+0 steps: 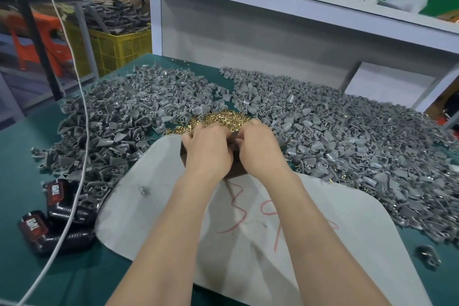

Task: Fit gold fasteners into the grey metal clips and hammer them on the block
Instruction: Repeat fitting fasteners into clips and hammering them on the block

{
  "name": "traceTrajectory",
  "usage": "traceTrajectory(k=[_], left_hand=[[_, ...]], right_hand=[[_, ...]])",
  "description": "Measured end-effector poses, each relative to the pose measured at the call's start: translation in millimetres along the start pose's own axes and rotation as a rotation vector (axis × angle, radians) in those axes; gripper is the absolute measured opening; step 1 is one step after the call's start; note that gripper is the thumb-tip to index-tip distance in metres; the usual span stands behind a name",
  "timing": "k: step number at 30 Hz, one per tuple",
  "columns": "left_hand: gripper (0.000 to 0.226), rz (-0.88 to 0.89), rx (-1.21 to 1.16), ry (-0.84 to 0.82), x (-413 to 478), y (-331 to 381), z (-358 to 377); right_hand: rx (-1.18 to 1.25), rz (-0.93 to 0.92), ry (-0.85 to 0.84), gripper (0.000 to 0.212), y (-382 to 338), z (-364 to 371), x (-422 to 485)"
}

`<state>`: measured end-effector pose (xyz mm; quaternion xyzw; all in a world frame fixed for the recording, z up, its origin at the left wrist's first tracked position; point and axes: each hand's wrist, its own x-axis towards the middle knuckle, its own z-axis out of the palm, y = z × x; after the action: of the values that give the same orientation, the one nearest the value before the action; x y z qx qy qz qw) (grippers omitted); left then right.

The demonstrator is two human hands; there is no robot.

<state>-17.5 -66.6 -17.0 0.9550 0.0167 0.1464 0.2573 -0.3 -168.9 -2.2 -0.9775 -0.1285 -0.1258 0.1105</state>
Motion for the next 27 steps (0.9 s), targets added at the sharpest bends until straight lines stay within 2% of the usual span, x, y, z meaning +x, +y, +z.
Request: traceTrajectory(k=[3,7,10,18,27], left_hand=[[0.018,0.001,-0.006,-0.005,-0.8,0.6,-0.9],[0.017,-0.022,-0.066,0.004,-2.0,0.3,-2.6],[0.015,-0.035,-0.054,0.002,-1.1,-0.1,-1.8],[0.014,-0.016,-0.049,0.031,0.0,-0.6,0.6],[0.017,-0.006,-0.060,0.053,-1.5,-0.8,1.0]], right_hand=[[0.056,-0.001,0.001,0.013,3.0,0.6,-1.8],[0.421,0.083,0.018,0.010,15.9,3.9,-10.9],[0.541,0.099,0.044,0.010,19.8,7.8,-14.3],[0.454,0.105,0.142,0.007,15.7,14.1,-13.3],[0.405,0.146,0.163,0.011,6.6,14.3,-15.1]])
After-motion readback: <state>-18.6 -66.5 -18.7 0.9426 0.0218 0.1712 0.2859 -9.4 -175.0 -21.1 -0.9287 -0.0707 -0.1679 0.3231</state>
